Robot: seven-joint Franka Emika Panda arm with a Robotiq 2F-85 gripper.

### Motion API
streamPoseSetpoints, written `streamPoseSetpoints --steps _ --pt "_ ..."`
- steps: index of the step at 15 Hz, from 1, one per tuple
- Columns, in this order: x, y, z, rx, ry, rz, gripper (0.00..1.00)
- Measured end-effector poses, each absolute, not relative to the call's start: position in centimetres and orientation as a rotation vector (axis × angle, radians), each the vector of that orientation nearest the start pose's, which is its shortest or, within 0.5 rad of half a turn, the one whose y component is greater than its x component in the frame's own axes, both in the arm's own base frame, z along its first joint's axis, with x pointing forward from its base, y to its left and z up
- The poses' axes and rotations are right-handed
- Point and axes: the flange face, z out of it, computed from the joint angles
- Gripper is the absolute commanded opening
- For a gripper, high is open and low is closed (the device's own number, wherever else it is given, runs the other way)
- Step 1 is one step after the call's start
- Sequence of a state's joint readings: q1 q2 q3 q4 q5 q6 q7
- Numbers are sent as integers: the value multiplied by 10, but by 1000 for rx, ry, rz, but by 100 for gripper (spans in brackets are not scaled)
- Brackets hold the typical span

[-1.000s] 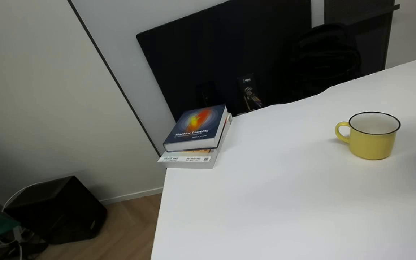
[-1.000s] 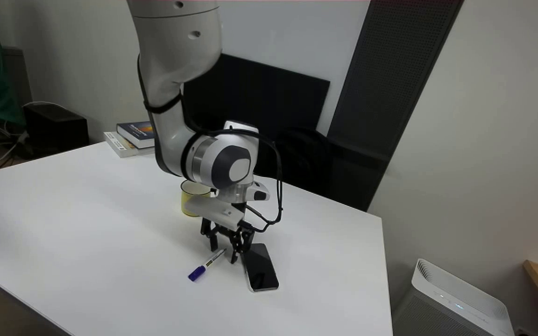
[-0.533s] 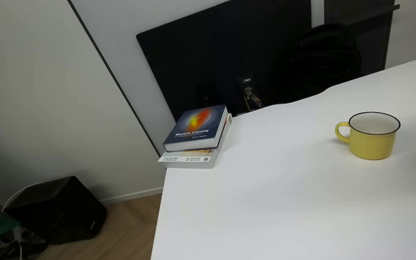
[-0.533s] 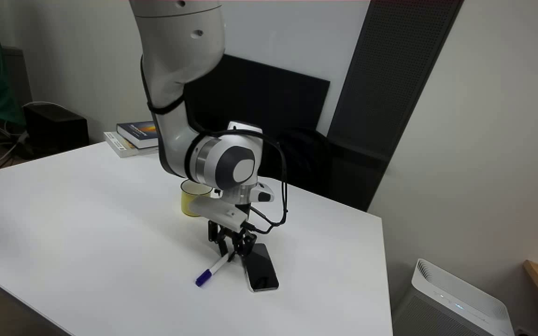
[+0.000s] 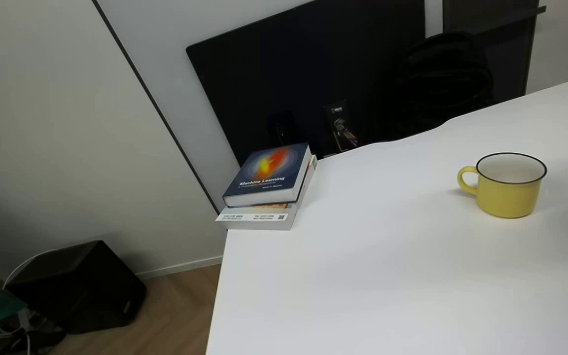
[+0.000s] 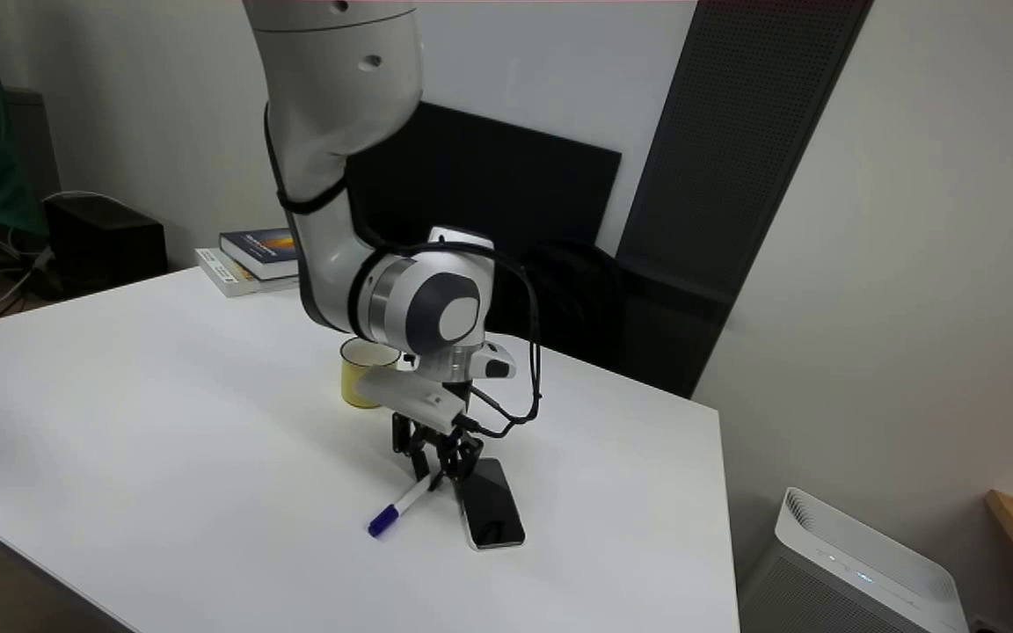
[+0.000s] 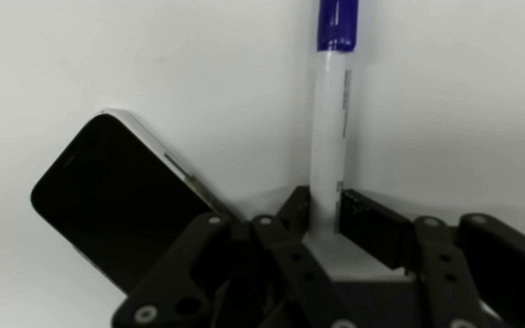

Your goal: Put the marker in the cup

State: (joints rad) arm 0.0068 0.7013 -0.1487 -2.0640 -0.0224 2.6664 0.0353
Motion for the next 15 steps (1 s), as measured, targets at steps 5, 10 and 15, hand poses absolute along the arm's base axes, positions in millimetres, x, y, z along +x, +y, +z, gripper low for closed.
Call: streamPoseSetpoints --steps 5,10,15 --pt "578 -74 105 -3240 176 79 6" --pt "597 -56 146 -3241 115 -26 6" --pt "611 -27 190 -3245 15 -126 6"
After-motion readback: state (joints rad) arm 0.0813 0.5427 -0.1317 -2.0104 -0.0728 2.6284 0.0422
